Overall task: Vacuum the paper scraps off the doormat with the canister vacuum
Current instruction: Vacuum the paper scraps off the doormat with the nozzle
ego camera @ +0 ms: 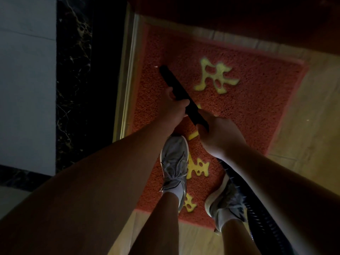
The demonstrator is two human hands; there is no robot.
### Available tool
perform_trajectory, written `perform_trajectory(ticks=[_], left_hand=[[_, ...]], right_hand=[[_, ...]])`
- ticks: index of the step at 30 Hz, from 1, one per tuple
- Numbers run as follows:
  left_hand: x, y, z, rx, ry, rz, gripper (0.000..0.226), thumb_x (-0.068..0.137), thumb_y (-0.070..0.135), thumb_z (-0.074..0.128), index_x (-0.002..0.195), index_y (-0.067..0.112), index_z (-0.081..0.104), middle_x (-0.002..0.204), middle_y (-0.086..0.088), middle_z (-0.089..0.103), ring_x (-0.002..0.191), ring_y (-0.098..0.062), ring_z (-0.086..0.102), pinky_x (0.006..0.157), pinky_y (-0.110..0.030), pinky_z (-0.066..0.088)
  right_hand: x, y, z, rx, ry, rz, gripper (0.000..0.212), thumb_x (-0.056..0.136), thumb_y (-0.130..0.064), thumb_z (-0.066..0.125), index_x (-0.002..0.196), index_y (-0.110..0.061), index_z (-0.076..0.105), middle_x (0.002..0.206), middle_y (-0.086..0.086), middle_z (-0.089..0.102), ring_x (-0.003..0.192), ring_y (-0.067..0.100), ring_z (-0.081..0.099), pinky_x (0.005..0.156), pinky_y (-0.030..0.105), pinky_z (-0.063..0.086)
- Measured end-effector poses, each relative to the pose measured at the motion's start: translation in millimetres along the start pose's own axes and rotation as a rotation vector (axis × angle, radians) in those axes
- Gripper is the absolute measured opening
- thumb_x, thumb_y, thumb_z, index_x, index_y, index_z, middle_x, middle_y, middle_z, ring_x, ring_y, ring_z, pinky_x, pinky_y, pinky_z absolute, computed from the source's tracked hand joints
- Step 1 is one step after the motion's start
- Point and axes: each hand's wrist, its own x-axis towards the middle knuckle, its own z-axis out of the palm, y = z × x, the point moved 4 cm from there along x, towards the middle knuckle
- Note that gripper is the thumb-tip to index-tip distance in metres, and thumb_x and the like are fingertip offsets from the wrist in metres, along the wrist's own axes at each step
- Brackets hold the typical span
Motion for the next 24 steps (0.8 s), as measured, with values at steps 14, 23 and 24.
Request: perform_trajectory(ticks=[14, 23, 24], left_hand=[[7.7, -0.4, -26.3, 0.001, 0.008, 0.024, 0.065, 0.092, -0.002, 0.062, 0.15, 0.014, 0.036, 0.134, -0.015, 0.055, 0.099, -0.02, 0.064, 0.068, -0.03, 0.06], [8.0, -3.6, -24.3, 0.006, 0.017, 0.038, 0.064, 0.092, -0.001, 0.063, 0.148, 0.015, 0.038, 0.135, -0.015, 0.056, 0.103, -0.023, 0.066, 0.063, -0.026, 0.06], [7.9, -3.7, -21.8, 0.009, 0.016, 0.039, 0.064, 0.092, -0.001, 0.063, 0.149, 0.015, 0.038, 0.137, -0.017, 0.054, 0.106, -0.026, 0.065, 0.063, -0.026, 0.061]], right_hand=[[7.1, -21.0, 9.5, 0.02, 0.015, -0.03, 0.05, 0.1, -0.027, 0.049, 0.149, -0.035, 0.041, 0.074, 0.003, 0.062, 0.056, 0.017, 0.055, 0.05, 0.025, 0.038], [5.6, -16.3, 10.5, 0.022, 0.0, -0.029, 0.051, 0.1, -0.028, 0.048, 0.149, -0.037, 0.039, 0.08, 0.007, 0.066, 0.059, 0.02, 0.058, 0.054, 0.03, 0.047], [4.9, -14.1, 9.2, 0.023, 0.0, -0.023, 0.05, 0.1, -0.028, 0.047, 0.149, -0.037, 0.04, 0.078, 0.006, 0.065, 0.059, 0.021, 0.058, 0.053, 0.029, 0.045]])
